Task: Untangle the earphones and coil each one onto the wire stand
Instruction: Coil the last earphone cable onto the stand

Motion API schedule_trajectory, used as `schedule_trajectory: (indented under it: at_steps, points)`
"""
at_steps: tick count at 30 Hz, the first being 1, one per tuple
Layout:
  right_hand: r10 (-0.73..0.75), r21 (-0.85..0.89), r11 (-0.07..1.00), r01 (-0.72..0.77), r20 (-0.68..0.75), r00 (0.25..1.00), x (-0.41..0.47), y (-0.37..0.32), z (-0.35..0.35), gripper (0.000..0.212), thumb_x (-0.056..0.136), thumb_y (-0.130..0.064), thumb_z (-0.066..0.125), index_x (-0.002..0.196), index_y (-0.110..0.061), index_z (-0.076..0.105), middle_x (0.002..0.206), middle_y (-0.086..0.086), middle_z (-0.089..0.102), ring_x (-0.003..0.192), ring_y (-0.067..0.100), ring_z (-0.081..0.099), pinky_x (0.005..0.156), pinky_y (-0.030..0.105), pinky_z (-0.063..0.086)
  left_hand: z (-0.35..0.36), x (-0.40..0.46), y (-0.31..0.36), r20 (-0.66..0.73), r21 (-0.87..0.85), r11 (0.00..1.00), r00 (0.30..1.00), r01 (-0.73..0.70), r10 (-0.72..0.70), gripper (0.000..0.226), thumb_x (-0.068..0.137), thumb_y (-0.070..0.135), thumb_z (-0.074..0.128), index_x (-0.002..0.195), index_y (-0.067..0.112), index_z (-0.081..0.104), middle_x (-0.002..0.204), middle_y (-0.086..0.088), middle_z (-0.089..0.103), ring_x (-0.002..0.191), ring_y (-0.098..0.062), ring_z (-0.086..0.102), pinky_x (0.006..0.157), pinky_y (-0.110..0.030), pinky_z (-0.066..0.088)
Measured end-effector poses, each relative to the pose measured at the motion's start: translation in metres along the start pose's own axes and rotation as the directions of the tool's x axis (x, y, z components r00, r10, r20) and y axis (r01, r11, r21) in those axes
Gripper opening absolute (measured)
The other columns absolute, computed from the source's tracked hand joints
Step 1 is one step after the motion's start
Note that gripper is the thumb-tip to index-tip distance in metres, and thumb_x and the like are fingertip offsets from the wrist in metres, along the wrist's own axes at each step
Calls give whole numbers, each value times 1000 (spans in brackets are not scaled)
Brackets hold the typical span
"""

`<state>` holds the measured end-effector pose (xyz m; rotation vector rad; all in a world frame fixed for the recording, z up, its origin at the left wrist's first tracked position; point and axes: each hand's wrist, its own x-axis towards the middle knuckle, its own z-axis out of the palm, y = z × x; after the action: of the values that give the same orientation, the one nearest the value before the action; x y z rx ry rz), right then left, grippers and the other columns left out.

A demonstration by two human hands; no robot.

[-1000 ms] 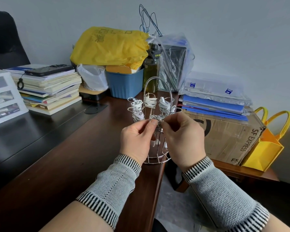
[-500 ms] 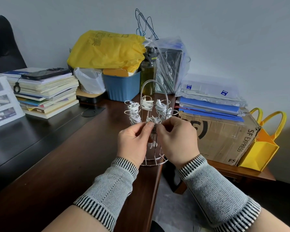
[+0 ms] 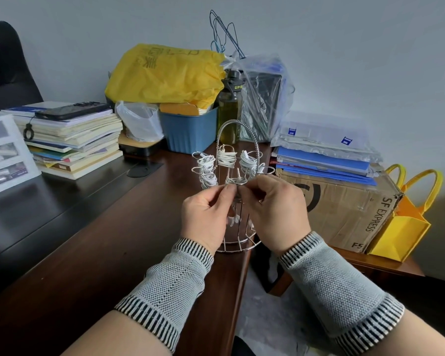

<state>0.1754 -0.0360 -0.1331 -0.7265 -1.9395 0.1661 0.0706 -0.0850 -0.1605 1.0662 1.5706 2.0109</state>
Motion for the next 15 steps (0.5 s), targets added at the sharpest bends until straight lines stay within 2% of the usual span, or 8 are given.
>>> schedule_trajectory:
  at_steps: [2,3,5,7,9,11,12,15]
  points:
    - [19,49,999,-22,65,998,2,0,-10,8,84,-17,66,78,-16,72,68,-12,64,55,-4,52,54,7,41,0,1,-1,-13,-3,1000,1000,7,-7,13,90,23,67,83,22,77,63,3,70,52,-22,65,50,-27,51]
    - [39,65,997,-43,62,997,4,0,-15,7,85,-16,66,80,-16,71,70,-13,63,58,-5,53,56,9,44,1,1,-2,-13,-17,1000,1000,18,-18,13,90,22,66,83,21,77,62,1,69,50,-23,65,50,-28,51]
    - [54,79,995,-54,2,999,17,-4,-28,6,87,-15,65,84,-16,70,73,-11,63,63,-1,56,61,17,49,2,2,-2,-6,-27,999,999,33,-33,13,90,21,66,84,20,77,57,1,65,48,-18,61,52,-31,52]
    - [5,17,1000,-6,14,1000,37,-15,-41,9,89,-16,63,88,-16,72,78,-8,66,65,1,56,64,15,47,1,1,-2,1,-2,999,999,34,-34,12,89,24,67,83,18,76,50,5,58,47,-13,56,54,-32,52]
    - [-39,-135,988,69,211,977,59,-28,-46,17,92,-19,58,91,-14,74,84,-3,70,68,8,61,65,17,51,0,1,-3,2,15,999,1000,28,-28,13,88,28,68,82,19,75,47,7,54,48,-11,52,53,-30,50]
    - [21,-294,947,128,456,890,75,-37,-40,22,93,-21,54,94,-11,74,87,3,72,73,18,65,71,32,57,0,1,-3,-3,-8,1000,1000,28,-28,13,85,31,69,79,20,74,46,6,53,48,-10,50,49,-25,48]
    - [72,-350,925,147,543,836,79,-41,-36,22,94,-22,53,94,-10,72,84,4,70,74,20,65,73,35,58,0,0,-2,-6,-26,999,1000,27,-27,14,83,33,70,78,21,73,47,6,53,47,-10,49,47,-23,46]
    - [135,-428,877,218,656,743,86,-49,-28,17,94,-21,56,98,-8,67,77,2,61,76,20,63,70,32,57,1,-1,-1,0,-53,998,1000,26,-26,14,80,35,69,75,23,72,47,4,53,46,-10,48,45,-19,43]
